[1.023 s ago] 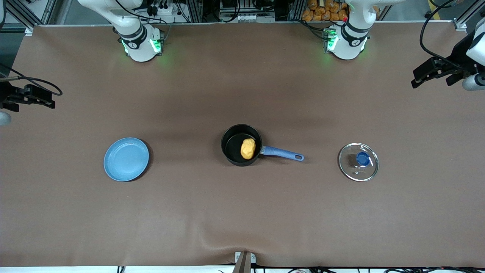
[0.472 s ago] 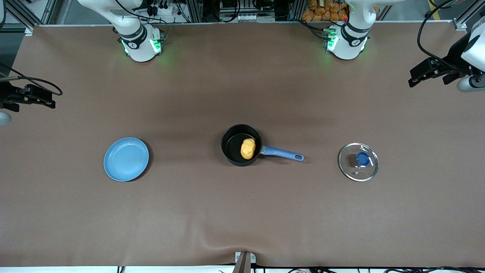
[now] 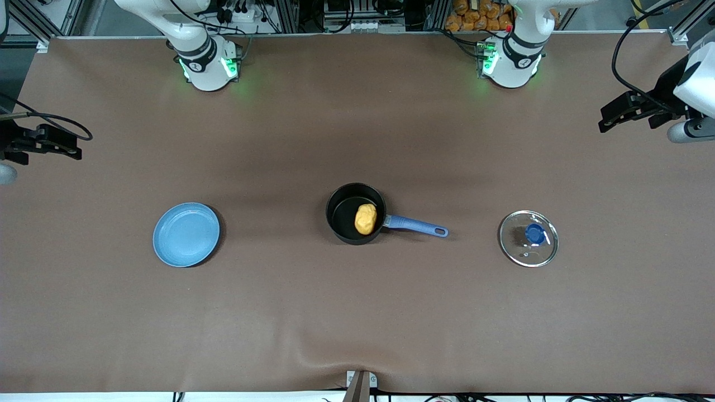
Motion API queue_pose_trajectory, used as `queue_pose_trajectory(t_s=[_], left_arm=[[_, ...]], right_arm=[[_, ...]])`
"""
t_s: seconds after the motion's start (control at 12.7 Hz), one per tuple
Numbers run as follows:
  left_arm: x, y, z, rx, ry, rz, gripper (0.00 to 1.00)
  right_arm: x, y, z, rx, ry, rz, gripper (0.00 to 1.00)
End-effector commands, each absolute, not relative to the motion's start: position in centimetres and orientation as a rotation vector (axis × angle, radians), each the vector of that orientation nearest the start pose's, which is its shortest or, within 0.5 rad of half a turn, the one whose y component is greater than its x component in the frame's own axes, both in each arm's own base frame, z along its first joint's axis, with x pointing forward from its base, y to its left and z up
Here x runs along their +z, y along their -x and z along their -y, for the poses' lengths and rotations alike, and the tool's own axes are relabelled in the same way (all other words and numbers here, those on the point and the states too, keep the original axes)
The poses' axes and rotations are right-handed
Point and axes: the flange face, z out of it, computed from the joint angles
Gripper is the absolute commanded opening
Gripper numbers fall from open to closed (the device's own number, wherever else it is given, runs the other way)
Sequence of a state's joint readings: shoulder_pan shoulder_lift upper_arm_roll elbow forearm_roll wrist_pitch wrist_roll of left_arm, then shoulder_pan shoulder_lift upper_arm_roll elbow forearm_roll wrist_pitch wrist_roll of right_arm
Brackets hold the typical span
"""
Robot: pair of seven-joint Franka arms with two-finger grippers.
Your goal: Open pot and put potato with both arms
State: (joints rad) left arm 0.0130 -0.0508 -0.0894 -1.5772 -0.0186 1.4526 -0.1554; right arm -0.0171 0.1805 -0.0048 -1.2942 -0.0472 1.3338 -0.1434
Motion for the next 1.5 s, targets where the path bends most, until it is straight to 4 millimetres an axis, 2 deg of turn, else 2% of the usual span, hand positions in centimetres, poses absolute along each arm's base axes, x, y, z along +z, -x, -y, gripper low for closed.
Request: queue_pose_trajectory(t_s=[0.0,0.24,0.39,0.63,0.94,1.42], left_arm=[[64.5,-52.6,5.2,0.119,3.146,0.115,1.00],[64.8,-52.3,6.3,0.110,3.146,0.088,1.00],[65.0,-52.2,6.2,0.104,3.153,0.092,1.00],[65.7,-52.2,6.3,0.083,3.157,0.089,1.00],[65.6,-52.2,6.3,0.093,3.159,0.091,1.00],[65.9,-52.2,6.2,0.085,3.152,0.207,1.00]], right_arm=[[63.6,-57.4,1.6,0.213,3.155,0.182,1.00],[63.7,-57.4,1.6,0.213,3.155,0.184,1.00],[63.8,-57.0,1.9,0.196,3.157,0.175,1.00],[63.3,-54.7,1.4,0.121,3.164,0.192,1.00],[63.5,-54.5,1.4,0.128,3.163,0.194,1.00],[64.9,-53.2,0.5,0.099,3.165,0.235,1.00]])
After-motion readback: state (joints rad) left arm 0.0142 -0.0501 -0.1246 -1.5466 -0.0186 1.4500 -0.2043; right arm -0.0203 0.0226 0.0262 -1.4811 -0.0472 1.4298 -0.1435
